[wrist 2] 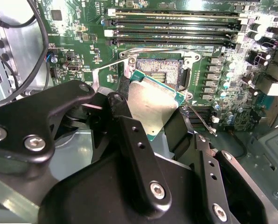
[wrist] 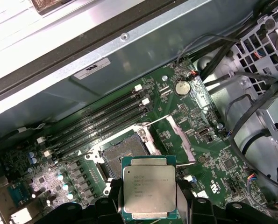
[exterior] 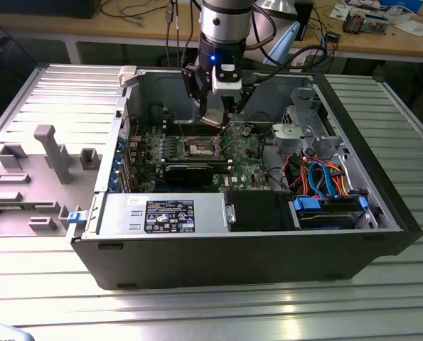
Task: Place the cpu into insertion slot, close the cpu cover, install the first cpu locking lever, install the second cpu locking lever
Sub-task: 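Place the cpu into insertion slot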
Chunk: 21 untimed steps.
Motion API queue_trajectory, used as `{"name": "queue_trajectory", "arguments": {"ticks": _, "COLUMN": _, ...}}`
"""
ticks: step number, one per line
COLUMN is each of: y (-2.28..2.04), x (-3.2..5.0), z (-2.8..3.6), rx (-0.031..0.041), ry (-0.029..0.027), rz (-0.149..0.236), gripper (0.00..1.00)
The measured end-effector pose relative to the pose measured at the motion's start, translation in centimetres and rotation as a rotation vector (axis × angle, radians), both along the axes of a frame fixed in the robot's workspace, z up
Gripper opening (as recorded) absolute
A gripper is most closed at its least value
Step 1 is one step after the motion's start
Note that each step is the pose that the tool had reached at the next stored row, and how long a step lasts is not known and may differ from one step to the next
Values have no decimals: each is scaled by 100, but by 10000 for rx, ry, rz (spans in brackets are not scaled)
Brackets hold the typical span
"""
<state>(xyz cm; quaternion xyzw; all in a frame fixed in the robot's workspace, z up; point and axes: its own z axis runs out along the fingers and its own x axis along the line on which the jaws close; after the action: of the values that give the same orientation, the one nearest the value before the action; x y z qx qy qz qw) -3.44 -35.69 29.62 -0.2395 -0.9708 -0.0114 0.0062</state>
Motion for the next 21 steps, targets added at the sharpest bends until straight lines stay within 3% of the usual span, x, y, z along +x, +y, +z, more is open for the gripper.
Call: {"name": "queue_trajectory", "arguments": {"ticks": 21, "y": 0, "x": 0, "z": 0, "rx": 0, "ry": 0, "rz": -150, "gripper": 55}}
